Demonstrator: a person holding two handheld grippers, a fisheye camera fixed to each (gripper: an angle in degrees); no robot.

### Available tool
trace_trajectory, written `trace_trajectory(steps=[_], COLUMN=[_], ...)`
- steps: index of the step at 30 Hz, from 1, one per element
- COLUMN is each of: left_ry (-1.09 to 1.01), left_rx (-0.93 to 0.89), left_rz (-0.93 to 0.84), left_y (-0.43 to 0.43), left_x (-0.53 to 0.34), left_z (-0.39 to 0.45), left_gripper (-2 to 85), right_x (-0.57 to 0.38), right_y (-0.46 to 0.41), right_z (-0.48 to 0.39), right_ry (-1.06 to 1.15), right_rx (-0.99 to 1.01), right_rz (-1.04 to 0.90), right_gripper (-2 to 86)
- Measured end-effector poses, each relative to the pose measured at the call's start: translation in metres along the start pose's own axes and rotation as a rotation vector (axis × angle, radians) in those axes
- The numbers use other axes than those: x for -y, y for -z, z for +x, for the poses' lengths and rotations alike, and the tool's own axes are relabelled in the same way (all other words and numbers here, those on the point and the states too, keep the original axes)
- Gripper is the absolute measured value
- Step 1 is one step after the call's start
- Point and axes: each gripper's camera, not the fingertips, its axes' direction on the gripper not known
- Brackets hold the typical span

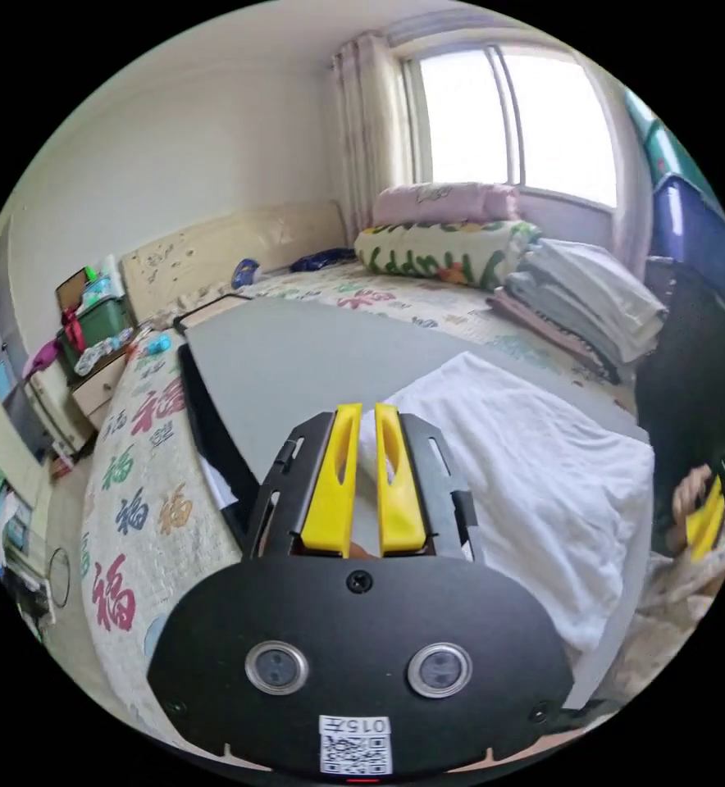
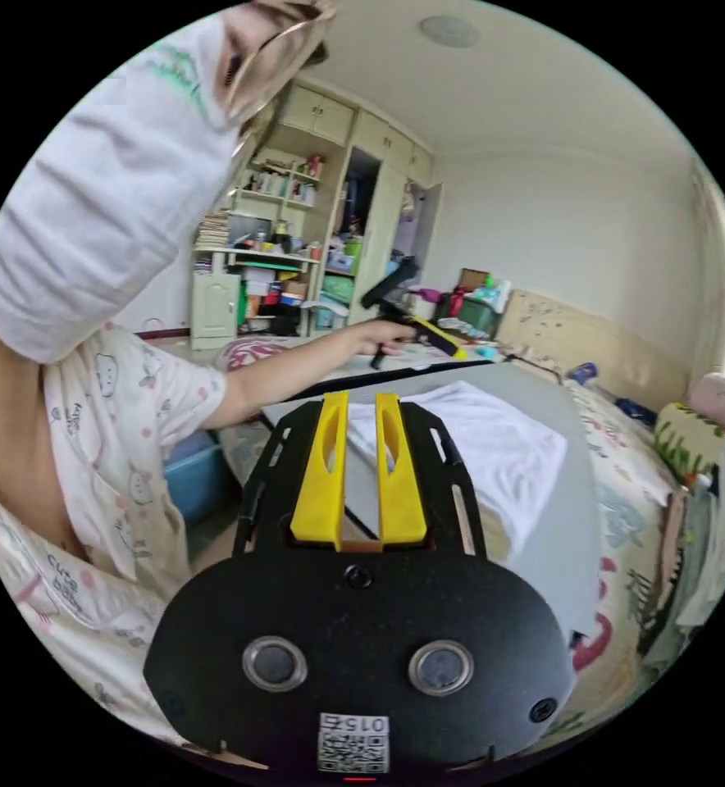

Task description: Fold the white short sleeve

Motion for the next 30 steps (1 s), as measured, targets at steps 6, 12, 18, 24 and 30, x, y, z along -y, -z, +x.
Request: trace_trajectory(steps=[6, 12, 18, 24, 30], left_ry=[-0.054, -0.090, -0.075, -0.053, -0.658], left_rx=[-0.145, -0.085, -0.088, -0.120, -0.581], left_rz=[-0.048, -0.279, -0.303, -0.287, 0.004], left_y=[-0.011, -0.053, -0.053, -0.039, 0.091], left_x=[0.017, 0.032, 0.052, 0.079, 0.092], left_z=[0.039, 0.076, 0.112, 0.157, 0.314], left_gripper=[5.7, 7.2, 7.4, 7.9, 12.0], right_x=[-0.020, -0.032, -0.023, 0.004, 0.004], right_y=[-0.017, -0.036, -0.025, -0.031, -0.027], right_z=[0.031, 0.019, 0.003, -0.011, -0.018], right_ry=[-0.040, -0.085, -0.044, -0.005, 0.012], right_rx=[-0.117, -0.086, -0.087, -0.049, -0.110], right_rz=[-0.216, -0.311, -0.289, -0.203, -0.233], right_gripper=[8.2, 2.2, 3.4, 7.0, 8.8])
